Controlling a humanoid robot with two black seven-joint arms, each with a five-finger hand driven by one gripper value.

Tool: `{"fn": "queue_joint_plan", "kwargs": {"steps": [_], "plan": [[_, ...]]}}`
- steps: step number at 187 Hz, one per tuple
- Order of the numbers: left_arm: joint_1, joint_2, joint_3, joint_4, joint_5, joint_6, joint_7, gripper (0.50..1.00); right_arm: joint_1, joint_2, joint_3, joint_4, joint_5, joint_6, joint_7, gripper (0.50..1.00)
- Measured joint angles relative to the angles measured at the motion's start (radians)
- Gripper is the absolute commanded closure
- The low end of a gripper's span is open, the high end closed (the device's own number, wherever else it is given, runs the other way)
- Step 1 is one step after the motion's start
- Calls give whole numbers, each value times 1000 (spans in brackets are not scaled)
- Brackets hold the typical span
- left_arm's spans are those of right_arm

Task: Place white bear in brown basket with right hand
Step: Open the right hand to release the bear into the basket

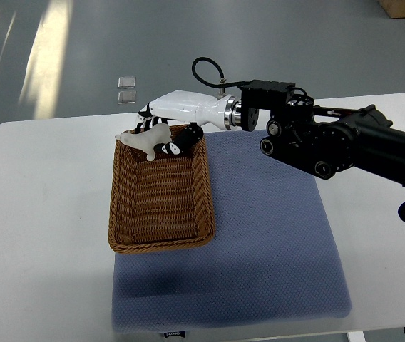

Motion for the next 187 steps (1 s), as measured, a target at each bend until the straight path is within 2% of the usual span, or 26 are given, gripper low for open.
{"fn": "queue_joint_plan", "kwargs": {"steps": [27, 28, 29, 30, 31, 32, 51, 74, 96, 150, 187], "plan": [[0, 0, 0, 2, 0, 0, 0, 500, -9, 9, -10, -19, -10, -1, 0, 998], [0, 0, 0, 2, 0, 0, 0, 500, -9, 9, -11, -20, -10, -1, 0, 969], [0, 0, 0, 2, 0, 0, 0, 500, -9, 9, -11, -20, -10, -1, 0, 969], [0, 0, -1, 2, 0, 0, 0, 500, -9, 9, -11, -21, -10, -1, 0, 941], [0, 0, -1, 2, 0, 0, 0, 500, -10, 9, -11, -21, -10, -1, 0, 940], [0, 0, -1, 2, 0, 0, 0, 500, -10, 10, -11, -21, -10, -1, 0, 918], [0, 0, -1, 2, 0, 0, 0, 500, -11, 10, -11, -25, -11, -2, 1, 754], [0, 0, -1, 2, 0, 0, 0, 500, -16, 10, -11, -26, -10, -29, 5, 673], [0, 0, -1, 2, 0, 0, 0, 500, -37, 9, -10, -28, -10, -60, 6, 644], [0, 0, -1, 6, 0, 0, 0, 500, -76, -11, 20, -46, 8, -112, 1, 644], [0, 0, -1, 6, 0, 0, 0, 500, -154, -60, 152, -59, 76, -126, 1, 644]]}}
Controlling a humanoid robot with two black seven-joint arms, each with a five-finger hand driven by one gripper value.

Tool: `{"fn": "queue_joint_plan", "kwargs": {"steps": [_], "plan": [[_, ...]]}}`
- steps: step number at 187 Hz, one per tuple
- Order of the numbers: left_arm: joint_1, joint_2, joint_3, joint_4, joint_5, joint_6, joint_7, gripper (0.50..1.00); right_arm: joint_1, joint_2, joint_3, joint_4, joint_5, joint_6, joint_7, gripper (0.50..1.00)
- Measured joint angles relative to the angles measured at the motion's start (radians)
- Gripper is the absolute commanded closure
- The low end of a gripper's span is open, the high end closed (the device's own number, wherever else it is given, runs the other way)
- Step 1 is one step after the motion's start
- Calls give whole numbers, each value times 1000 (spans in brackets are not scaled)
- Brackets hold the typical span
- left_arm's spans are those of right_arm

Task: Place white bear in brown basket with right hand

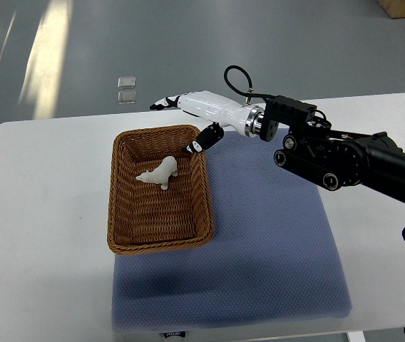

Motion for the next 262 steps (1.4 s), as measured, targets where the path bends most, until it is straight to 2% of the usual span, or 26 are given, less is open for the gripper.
{"fn": "queue_joint_plan", "kwargs": {"steps": [29, 36, 89, 101, 158, 225, 262], "plan": [[0, 0, 0, 0, 0, 0, 0, 500, -96, -32, 148, -27, 125, -3, 0, 636], [0, 0, 0, 0, 0, 0, 0, 500, -121, -34, 185, -35, 163, -6, 0, 603], [0, 0, 0, -5, 0, 0, 0, 500, -285, -44, 412, -82, 500, -50, 0, 601], [0, 0, 0, -5, 0, 0, 0, 500, -307, -45, 445, -83, 589, -54, 0, 585], [0, 0, 0, -7, 0, -1, 0, 500, -340, -55, 508, -86, 1011, -46, 1, 579], [0, 0, -2, -5, 0, -2, 0, 500, -359, -57, 524, -84, 1078, -40, 11, 576], [0, 0, -4, -6, 0, -2, 0, 500, -371, -56, 525, -83, 1078, 20, 12, 576]]}}
